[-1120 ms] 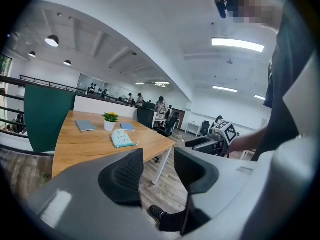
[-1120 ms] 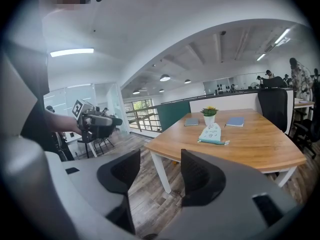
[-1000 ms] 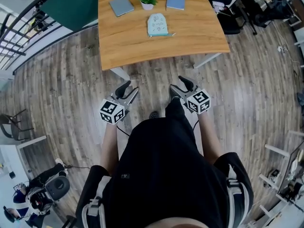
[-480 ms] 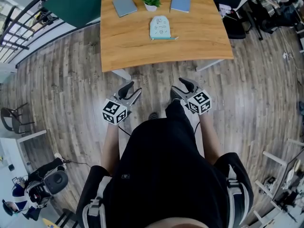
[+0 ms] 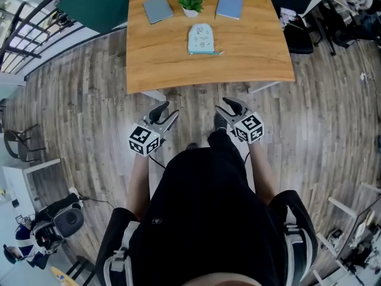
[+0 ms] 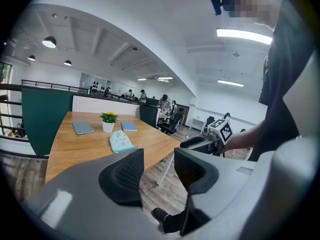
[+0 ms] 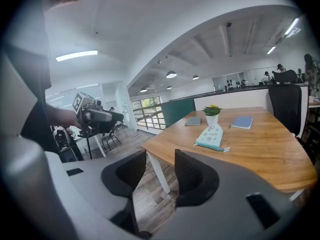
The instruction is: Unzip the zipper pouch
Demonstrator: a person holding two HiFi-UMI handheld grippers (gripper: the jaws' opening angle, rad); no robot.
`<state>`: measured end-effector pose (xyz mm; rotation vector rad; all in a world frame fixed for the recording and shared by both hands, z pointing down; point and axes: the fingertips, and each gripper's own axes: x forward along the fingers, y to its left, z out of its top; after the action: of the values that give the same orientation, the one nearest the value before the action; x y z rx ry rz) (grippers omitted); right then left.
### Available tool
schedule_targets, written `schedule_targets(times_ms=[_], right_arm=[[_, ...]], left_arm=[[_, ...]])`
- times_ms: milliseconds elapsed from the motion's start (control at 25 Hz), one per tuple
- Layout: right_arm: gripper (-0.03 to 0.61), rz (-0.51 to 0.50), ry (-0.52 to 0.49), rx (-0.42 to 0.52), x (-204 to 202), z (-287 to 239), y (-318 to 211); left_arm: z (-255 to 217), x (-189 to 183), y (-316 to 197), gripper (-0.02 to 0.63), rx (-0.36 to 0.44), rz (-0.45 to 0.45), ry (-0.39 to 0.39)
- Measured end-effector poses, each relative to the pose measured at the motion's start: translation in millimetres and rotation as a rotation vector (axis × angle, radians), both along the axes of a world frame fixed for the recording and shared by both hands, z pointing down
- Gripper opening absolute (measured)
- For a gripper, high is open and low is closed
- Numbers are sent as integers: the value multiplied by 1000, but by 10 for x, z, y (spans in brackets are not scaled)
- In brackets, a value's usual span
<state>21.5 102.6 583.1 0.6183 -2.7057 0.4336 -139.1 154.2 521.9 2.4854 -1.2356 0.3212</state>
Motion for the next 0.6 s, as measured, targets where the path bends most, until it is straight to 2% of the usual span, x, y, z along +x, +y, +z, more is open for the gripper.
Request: schedule_targets(times_ms=[600], right_arm=[[169, -68, 10, 8, 469, -28, -693]], left_arm=[[-46, 494, -566, 186, 3, -73, -21]])
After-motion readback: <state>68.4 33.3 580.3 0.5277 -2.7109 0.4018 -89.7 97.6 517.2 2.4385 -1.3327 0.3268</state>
